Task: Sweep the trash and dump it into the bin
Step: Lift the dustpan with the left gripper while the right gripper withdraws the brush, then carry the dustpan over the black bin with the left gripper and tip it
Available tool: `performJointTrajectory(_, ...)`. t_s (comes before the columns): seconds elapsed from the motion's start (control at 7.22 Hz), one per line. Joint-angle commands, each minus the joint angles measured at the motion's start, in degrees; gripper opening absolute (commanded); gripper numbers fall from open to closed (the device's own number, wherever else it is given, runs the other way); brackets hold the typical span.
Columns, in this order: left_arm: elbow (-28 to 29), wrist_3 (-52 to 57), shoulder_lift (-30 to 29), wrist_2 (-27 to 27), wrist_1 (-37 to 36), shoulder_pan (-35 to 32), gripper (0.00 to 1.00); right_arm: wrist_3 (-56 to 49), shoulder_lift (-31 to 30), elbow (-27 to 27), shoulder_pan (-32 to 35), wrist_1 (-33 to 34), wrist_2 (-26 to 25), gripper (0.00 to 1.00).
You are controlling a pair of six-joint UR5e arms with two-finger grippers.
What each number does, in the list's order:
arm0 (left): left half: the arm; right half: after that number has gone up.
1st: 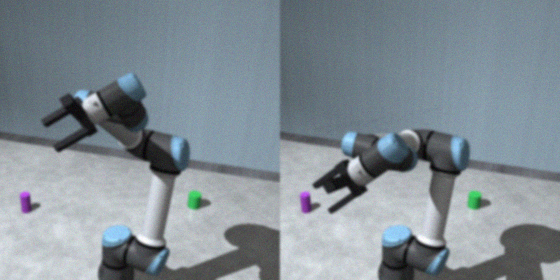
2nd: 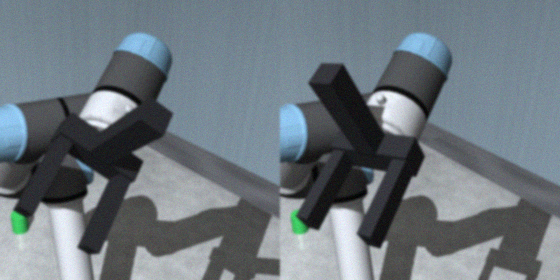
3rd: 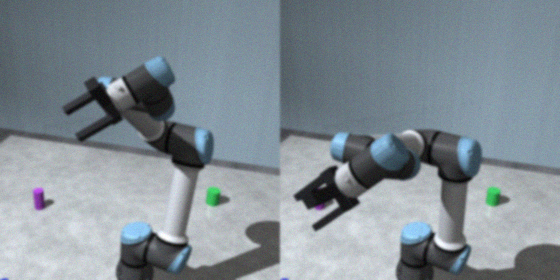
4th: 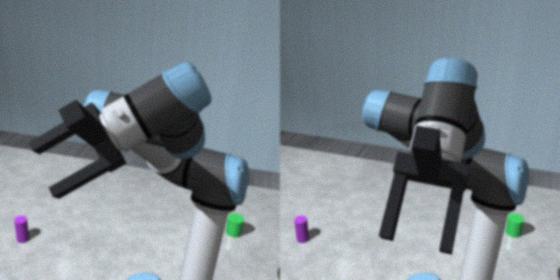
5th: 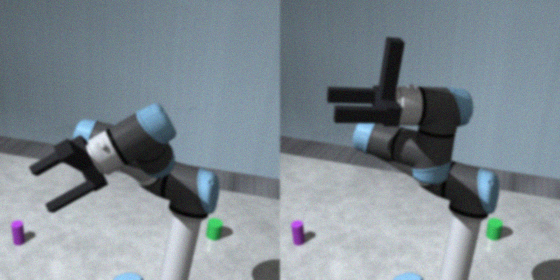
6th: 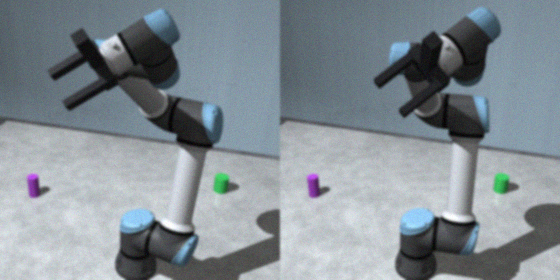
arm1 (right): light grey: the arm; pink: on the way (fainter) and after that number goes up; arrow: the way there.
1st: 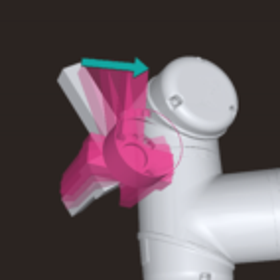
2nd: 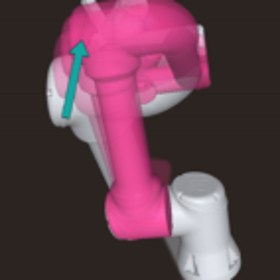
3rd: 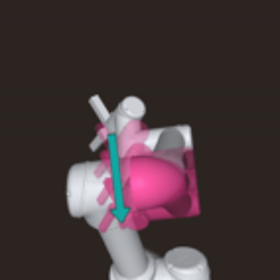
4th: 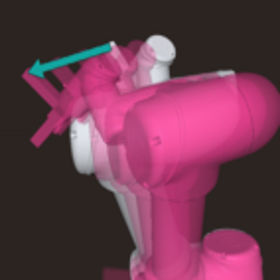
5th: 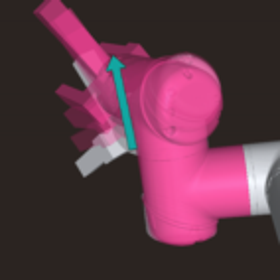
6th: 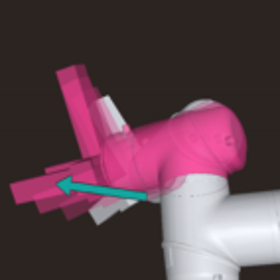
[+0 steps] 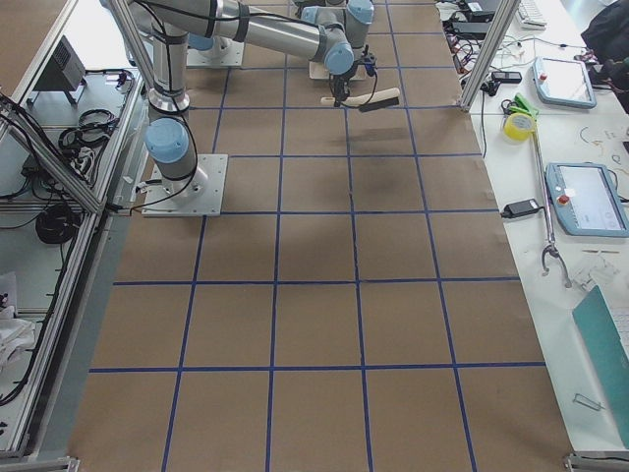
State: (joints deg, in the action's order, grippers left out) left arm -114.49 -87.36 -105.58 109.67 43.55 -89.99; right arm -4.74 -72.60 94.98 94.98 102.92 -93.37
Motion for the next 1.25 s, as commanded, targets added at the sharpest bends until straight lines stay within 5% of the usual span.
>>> performJointTrajectory(0.0, 4.07, -1.32, 0.20, -8.54, 3.98, 0.08, 0.00, -9.12, -0.17, 0.03, -10.03, 0.52, -3.47, 0.00)
performJointTrajectory(0.55, 11.55, -3.25, 0.55, -21.31, 8.21, -0.01, 0.00, -10.82, 3.33, 0.39, -22.88, 2.20, -4.18, 0.00)
performJointTrajectory(1.11, 20.52, -2.83, 1.07, -33.02, 18.49, 6.21, 0.00, -13.54, 6.94, 0.38, -23.70, 4.05, -5.85, 0.00)
